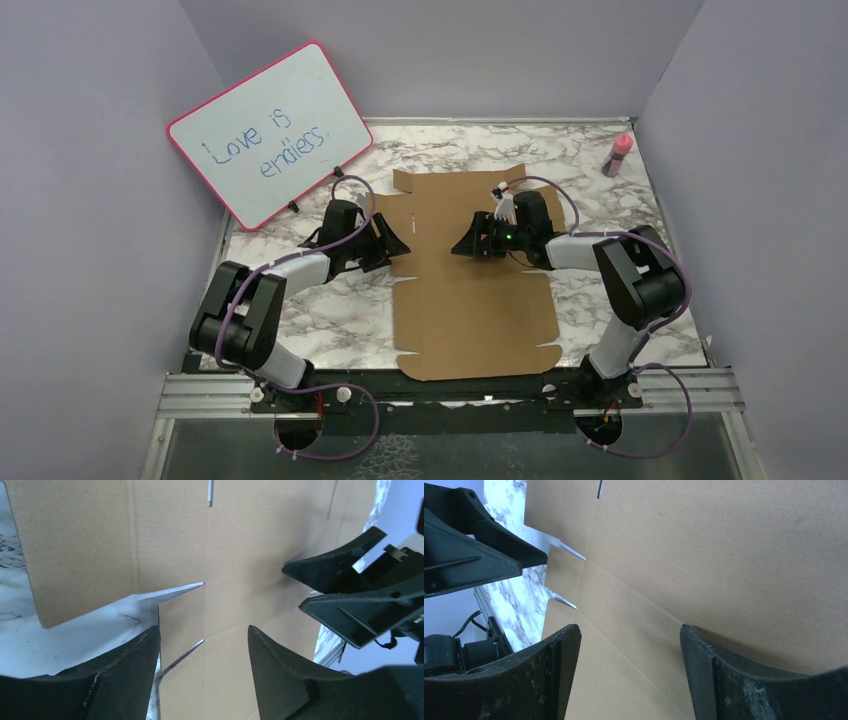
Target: Fold the paper box
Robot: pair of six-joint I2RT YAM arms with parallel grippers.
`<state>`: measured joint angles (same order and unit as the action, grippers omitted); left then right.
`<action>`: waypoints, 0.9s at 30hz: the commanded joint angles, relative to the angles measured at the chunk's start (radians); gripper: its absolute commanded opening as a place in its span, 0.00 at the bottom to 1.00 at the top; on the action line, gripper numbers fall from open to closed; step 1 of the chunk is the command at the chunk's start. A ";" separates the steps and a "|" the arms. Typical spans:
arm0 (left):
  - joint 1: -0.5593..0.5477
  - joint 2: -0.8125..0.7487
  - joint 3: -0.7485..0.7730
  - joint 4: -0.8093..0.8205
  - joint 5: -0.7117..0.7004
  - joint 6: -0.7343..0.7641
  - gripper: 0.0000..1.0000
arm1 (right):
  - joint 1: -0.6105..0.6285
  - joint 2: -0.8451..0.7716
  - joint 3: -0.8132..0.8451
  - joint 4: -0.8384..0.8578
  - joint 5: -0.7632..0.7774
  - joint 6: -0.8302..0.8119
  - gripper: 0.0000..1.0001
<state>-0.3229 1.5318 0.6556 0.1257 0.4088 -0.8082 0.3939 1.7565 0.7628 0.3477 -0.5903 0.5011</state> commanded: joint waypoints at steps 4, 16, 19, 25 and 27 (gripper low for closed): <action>-0.044 -0.083 0.011 0.024 -0.002 -0.042 0.58 | 0.022 0.041 -0.025 -0.021 0.028 -0.003 0.78; -0.142 -0.058 0.081 -0.080 -0.132 0.032 0.30 | 0.033 0.037 -0.023 -0.026 0.052 -0.001 0.78; -0.176 -0.048 0.115 -0.134 -0.193 0.069 0.26 | 0.034 0.039 -0.024 -0.027 0.059 0.000 0.78; -0.246 0.003 0.174 -0.191 -0.289 0.107 0.24 | 0.039 0.044 -0.026 -0.022 0.068 0.007 0.78; -0.265 0.021 0.193 -0.204 -0.306 0.115 0.24 | 0.040 0.044 -0.025 -0.022 0.071 0.007 0.78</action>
<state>-0.5491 1.5097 0.8047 -0.0051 0.1917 -0.7414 0.4129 1.7618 0.7620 0.3641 -0.5671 0.5068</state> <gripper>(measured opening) 0.235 0.781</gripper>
